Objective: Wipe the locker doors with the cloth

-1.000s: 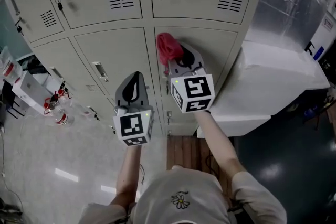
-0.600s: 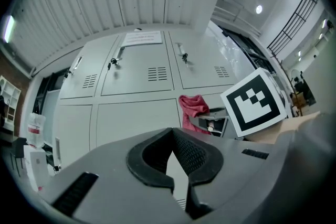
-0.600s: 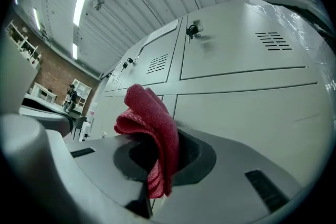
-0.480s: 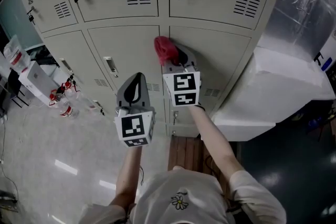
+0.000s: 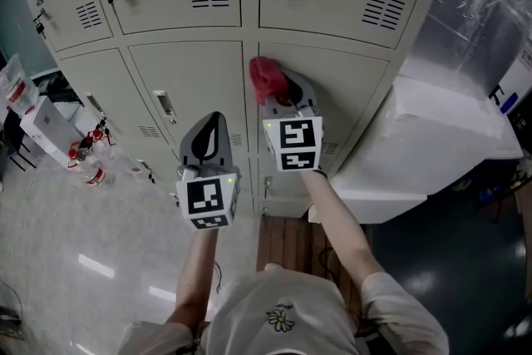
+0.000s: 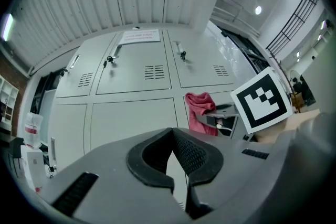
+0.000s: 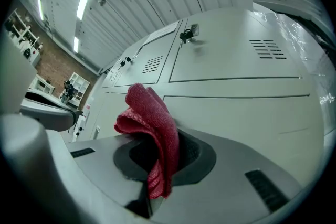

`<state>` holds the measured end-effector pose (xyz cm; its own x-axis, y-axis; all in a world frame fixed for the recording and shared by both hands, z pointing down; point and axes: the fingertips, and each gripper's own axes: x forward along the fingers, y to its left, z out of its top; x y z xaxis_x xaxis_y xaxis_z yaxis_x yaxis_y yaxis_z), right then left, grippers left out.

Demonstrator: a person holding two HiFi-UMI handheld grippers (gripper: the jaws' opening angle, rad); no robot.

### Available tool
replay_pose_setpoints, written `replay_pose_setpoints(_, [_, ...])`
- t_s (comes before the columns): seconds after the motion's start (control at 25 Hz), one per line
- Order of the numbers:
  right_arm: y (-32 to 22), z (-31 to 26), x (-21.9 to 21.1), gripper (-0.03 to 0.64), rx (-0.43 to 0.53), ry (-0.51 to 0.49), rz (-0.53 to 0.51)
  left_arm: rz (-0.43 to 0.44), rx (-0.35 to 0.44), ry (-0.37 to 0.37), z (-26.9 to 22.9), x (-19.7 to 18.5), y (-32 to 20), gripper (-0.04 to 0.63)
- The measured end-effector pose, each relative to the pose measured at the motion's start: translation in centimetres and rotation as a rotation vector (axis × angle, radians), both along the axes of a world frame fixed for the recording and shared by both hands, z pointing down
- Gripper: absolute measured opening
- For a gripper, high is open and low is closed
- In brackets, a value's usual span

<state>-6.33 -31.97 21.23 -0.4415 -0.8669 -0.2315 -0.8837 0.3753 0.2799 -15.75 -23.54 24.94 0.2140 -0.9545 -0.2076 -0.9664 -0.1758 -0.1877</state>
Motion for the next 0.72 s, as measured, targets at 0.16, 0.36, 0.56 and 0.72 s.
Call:
replay_pose_setpoints(0.16, [0.2,-0.4,2.7,0.039,0.020,0.007,0.043,0.023,0.013,-0.002,-0.5,1.1,-0.5,0.017])
replay_pose_setpoints(0.36, [0.5,-0.5,6.3,0.040,0.031,0.003,0.103,0.052,0.011,0.001,-0.5,2.4,-0.8,0.017])
replay_pose_setpoints(0.56, [0.8,-0.4,10.2,0.040,0.037,-0.006,0.184,0.078,0.002,0.007,-0.2,3.5,-0.9,0.017])
replay_pose_setpoints(0.72, [1.0,-0.2,13.8,0.040,0.043,-0.006,0.260,0.092,0.002,0.002,-0.1,4.0,-0.9,0.017])
